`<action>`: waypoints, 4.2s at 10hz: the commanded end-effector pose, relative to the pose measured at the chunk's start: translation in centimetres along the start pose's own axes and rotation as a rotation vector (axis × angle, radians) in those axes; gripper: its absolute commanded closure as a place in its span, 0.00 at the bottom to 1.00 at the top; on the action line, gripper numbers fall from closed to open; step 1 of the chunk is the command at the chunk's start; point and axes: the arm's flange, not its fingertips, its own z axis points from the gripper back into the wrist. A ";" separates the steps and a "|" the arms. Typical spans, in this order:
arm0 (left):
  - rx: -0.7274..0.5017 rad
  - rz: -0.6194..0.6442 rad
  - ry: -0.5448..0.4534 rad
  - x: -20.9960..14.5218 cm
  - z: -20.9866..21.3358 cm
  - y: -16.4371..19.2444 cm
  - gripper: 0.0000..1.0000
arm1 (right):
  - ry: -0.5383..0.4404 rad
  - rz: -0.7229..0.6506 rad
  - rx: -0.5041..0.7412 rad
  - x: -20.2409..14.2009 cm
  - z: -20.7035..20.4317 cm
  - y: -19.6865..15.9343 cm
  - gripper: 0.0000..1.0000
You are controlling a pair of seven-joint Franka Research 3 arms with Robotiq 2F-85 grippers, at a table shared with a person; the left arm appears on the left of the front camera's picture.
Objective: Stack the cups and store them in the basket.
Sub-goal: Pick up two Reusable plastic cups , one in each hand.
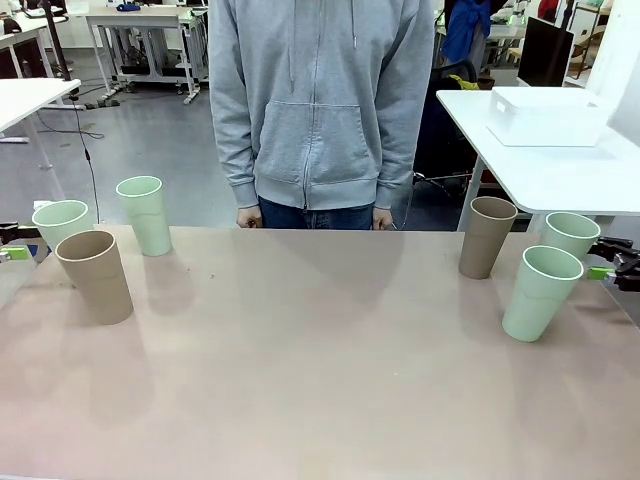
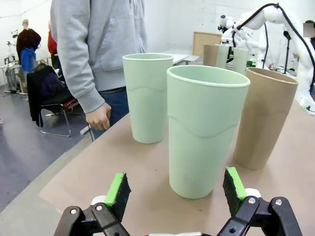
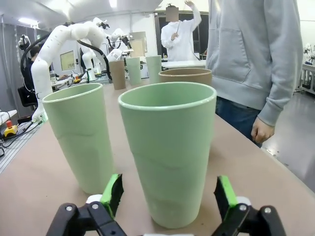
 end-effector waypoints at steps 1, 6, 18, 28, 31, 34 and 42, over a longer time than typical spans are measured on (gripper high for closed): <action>0.019 -0.010 -0.019 -0.3 -0.9 -0.3 0.00 | -0.029 -0.045 0.004 0.4 -0.6 0.0 0.00; 0.022 0.010 -0.027 -1.2 -2.6 0.2 0.00 | -0.039 -0.055 -0.001 0.3 -1.2 0.0 0.00; -0.107 -0.004 -0.075 -1.1 -6.5 -2.0 0.00 | -0.042 -0.079 -0.023 -0.1 -2.0 -0.2 0.00; -0.137 -0.003 -0.092 -1.1 -8.4 -3.6 0.00 | -0.013 -0.096 -0.005 -0.2 -5.3 -0.2 0.00; -0.091 -0.044 -0.080 -1.0 -9.4 -3.7 0.00 | -0.014 -0.094 -0.007 -0.4 -6.2 -0.3 0.00; -0.101 -0.037 -0.071 -1.0 -10.4 -3.6 0.00 | -0.011 -0.103 -0.004 -0.5 -7.6 -0.5 0.00; -0.118 0.026 -0.113 -1.1 -10.9 -2.8 0.00 | -0.019 -0.126 0.022 -0.6 -9.3 -0.6 0.00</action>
